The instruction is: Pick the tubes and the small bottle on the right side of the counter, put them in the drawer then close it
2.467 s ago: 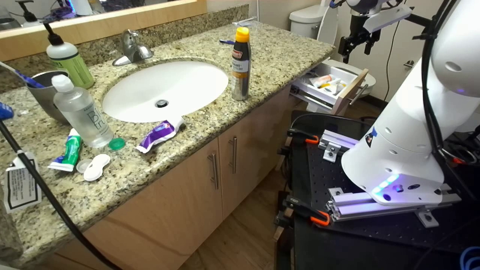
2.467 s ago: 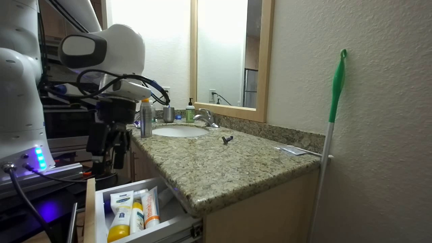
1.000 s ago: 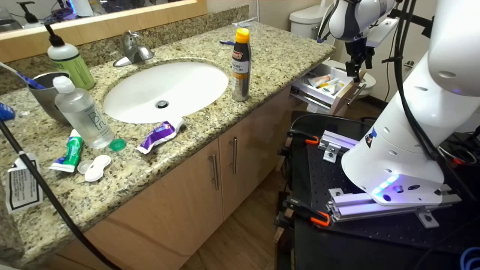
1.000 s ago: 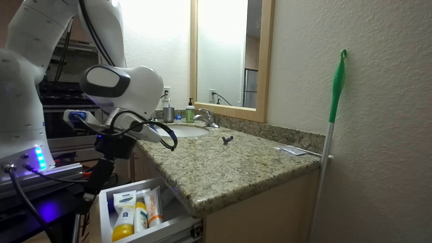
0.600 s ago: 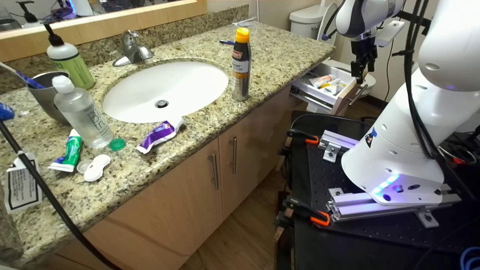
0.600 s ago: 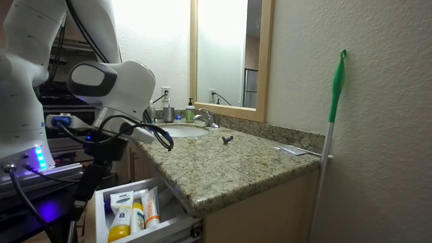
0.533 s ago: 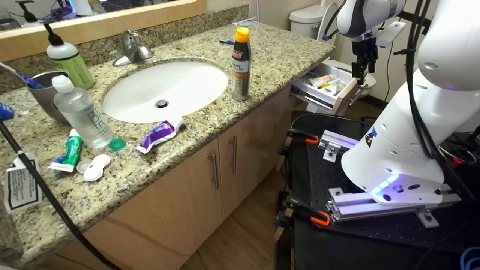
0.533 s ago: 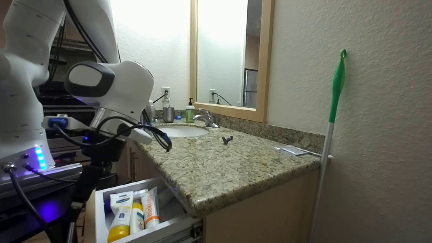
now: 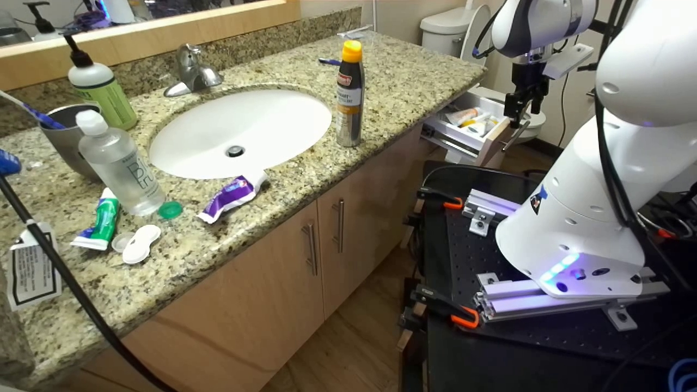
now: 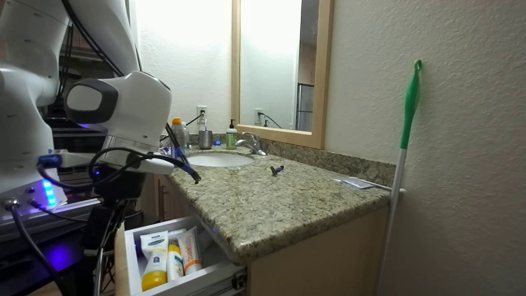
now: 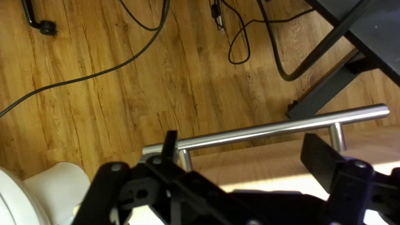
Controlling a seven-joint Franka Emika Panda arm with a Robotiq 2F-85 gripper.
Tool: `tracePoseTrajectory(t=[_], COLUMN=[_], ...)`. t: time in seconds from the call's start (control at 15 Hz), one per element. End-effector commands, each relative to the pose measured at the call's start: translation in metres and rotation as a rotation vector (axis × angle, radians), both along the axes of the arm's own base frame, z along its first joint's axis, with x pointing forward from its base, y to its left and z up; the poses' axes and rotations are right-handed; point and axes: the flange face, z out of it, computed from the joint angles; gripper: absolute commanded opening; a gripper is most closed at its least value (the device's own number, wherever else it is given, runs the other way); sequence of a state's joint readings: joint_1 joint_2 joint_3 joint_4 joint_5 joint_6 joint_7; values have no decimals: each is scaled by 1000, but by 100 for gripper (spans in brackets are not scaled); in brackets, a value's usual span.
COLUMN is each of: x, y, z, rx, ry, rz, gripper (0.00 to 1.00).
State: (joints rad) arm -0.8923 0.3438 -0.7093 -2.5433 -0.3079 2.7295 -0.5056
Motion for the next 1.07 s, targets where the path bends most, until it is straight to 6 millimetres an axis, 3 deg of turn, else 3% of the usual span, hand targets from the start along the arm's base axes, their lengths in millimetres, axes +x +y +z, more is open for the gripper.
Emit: tracePoseTrajectory(t=[0.0,0.2,0.4,1.0], x=[8,21,33,92], y=[15,28,33,33], z=[-20,-35,-36,-59], rx=[-145,-255,-362,-635], ry=[-67,-122,-184,-308], rz=[-123,-250,-395,-913], gripper=[100,100,100,100])
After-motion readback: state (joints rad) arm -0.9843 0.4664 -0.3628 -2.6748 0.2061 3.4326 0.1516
